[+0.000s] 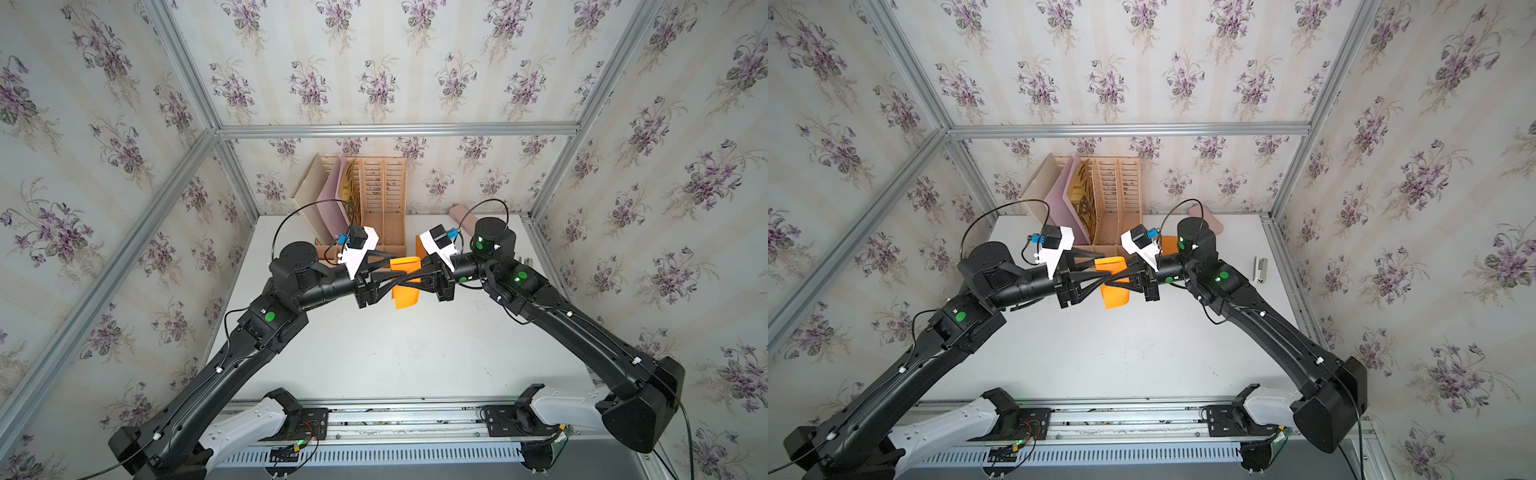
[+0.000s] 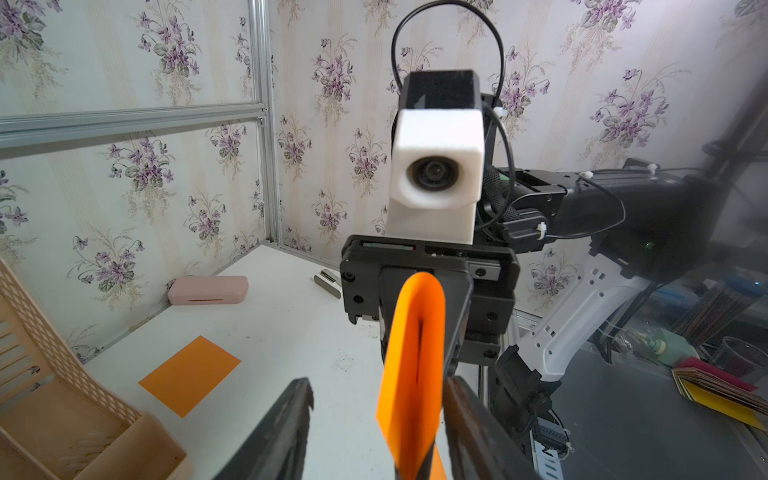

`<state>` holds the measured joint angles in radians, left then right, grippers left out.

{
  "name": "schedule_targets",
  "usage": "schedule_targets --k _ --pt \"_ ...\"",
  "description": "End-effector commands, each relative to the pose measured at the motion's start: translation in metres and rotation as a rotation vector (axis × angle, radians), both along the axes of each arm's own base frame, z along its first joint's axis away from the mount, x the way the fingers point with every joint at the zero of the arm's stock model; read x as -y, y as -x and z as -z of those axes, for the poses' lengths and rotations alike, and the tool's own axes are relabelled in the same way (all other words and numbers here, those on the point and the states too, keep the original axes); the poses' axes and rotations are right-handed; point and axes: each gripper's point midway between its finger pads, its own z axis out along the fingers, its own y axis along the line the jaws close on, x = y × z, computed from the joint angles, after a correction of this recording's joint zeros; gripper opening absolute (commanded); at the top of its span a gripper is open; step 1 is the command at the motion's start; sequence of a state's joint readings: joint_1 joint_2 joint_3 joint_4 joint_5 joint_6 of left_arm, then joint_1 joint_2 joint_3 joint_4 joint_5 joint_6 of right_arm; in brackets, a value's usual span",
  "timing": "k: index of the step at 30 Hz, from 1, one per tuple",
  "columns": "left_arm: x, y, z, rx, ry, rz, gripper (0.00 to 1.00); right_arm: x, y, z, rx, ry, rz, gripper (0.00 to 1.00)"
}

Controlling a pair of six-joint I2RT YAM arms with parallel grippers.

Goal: Fold the square paper along the opposite sides
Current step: Fold the paper.

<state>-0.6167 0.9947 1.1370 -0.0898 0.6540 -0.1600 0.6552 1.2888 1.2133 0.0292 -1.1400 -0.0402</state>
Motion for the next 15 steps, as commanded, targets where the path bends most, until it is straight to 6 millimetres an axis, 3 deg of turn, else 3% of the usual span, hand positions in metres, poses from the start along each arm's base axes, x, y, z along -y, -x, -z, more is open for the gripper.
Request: schedule_targets --k 1,4,15 --pt "0.0009 0.0034 -0.0156 0.048 0.055 0.019 0.45 0.0013 0.0064 -0.0081 0.019 -0.032 -0.034 0.0" --pt "0.0004 0.005 -0.0175 0.054 0.07 0.023 0.38 0.0011 0.0063 -0.0073 0.012 -0.031 -0.039 0.0" --pt "0.0022 0.0059 -0.0173 0.052 0.08 0.037 0.29 0.0007 0.0062 -0.0075 0.006 -0.033 -0.04 0.0"
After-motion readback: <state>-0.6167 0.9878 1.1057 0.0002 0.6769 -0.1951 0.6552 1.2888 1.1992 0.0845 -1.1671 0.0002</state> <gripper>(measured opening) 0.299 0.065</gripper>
